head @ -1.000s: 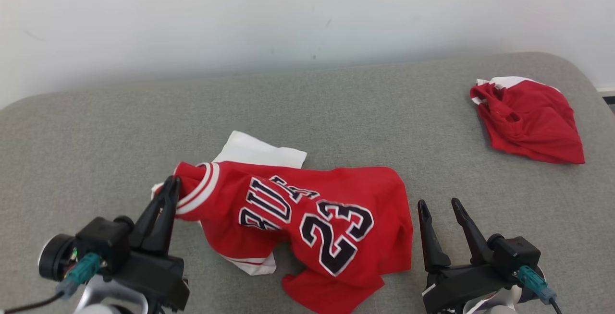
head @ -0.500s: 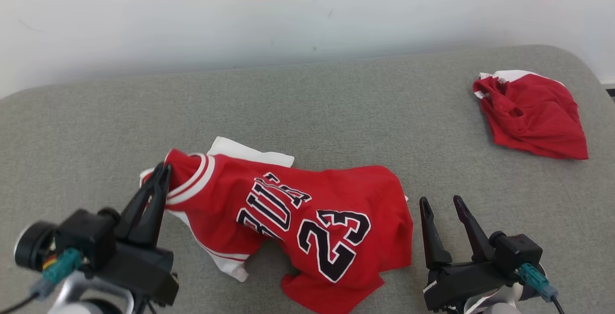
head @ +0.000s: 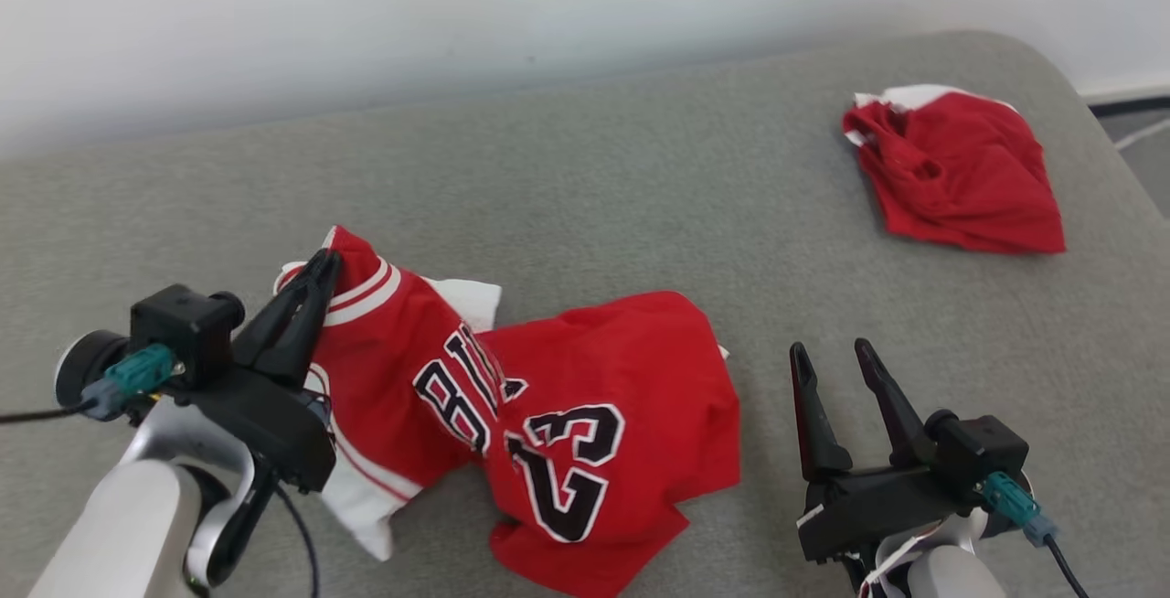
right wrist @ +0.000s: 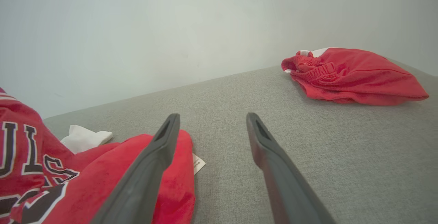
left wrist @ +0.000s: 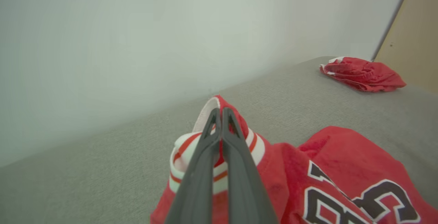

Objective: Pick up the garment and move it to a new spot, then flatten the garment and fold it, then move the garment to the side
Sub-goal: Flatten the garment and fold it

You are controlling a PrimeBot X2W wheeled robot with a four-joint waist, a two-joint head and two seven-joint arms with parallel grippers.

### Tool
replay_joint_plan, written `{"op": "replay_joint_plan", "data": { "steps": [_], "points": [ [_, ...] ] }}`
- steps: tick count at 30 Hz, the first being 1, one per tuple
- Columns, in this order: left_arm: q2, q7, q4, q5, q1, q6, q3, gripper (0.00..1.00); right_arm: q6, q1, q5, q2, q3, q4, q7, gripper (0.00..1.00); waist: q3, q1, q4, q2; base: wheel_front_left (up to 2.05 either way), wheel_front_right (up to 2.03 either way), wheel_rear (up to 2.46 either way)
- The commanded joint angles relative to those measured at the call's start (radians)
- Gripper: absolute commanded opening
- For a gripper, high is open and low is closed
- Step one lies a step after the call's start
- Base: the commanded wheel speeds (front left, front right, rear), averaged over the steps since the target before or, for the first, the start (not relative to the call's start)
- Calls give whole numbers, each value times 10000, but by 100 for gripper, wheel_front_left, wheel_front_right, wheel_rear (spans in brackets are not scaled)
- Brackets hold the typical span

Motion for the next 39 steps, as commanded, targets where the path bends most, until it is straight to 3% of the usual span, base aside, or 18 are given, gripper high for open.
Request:
{"op": "replay_joint_plan", "data": {
  "steps": [1,14,15,16,22,27,39],
  "points": [
    [37,-127,315,33,-230,-83,10,0,-3,-120,45,3,48,-25,-21,100,359,0,-393,0,0,0,0],
    [-1127,-1646,4062,-208,-1838,-832,-638,0,-3,-445,59,38,44,4,-20,100,914,0,-952,0,0,0,0],
    [-1176,-1803,4365,-87,-1899,-890,-760,58,-3,-451,42,43,51,23,-21,100,886,0,-937,0,0,0,0],
    [-1276,-2012,4616,-34,-1934,-907,-851,100,-3,-446,27,45,46,45,-20,100,837,0,-900,0,0,0,0],
    [-1694,-3150,5365,144,-1597,-785,-1086,100,-3,-217,-17,30,-59,65,-20,100,492,0,-488,0,0,0,0],
    [-1932,-3592,4650,197,-844,-372,-1094,100,-3,10,-64,-5,-137,40,-21,100,231,0,-1,0,0,0,0],
    [-1567,-3613,3445,-41,708,303,-806,100,-3,205,-77,-75,-152,23,-21,100,59,0,732,0,0,0,0]
  ]
}}
